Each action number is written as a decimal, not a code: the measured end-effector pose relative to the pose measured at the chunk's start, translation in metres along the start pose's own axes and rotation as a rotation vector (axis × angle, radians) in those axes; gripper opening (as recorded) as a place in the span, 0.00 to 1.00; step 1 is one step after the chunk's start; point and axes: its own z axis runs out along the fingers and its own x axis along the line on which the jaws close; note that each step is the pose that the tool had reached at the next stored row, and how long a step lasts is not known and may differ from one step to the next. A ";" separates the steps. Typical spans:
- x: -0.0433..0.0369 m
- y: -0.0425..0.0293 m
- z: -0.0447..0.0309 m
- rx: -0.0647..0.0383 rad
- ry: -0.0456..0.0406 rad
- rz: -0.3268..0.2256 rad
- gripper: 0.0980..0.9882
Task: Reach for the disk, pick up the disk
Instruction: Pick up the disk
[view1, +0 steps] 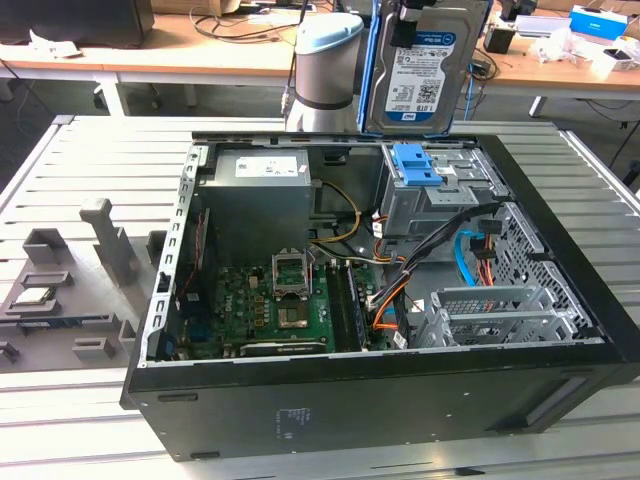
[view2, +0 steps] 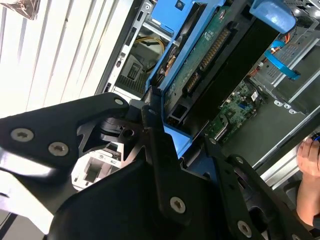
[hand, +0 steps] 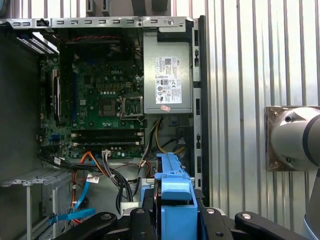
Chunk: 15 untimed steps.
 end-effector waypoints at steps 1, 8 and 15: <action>0.0000 0.0000 0.0000 0.000 0.0000 0.000 0.30; 0.0012 -0.0004 -0.0001 0.000 0.0002 0.000 0.30; 0.0083 -0.0005 0.0000 0.000 0.0000 0.000 0.30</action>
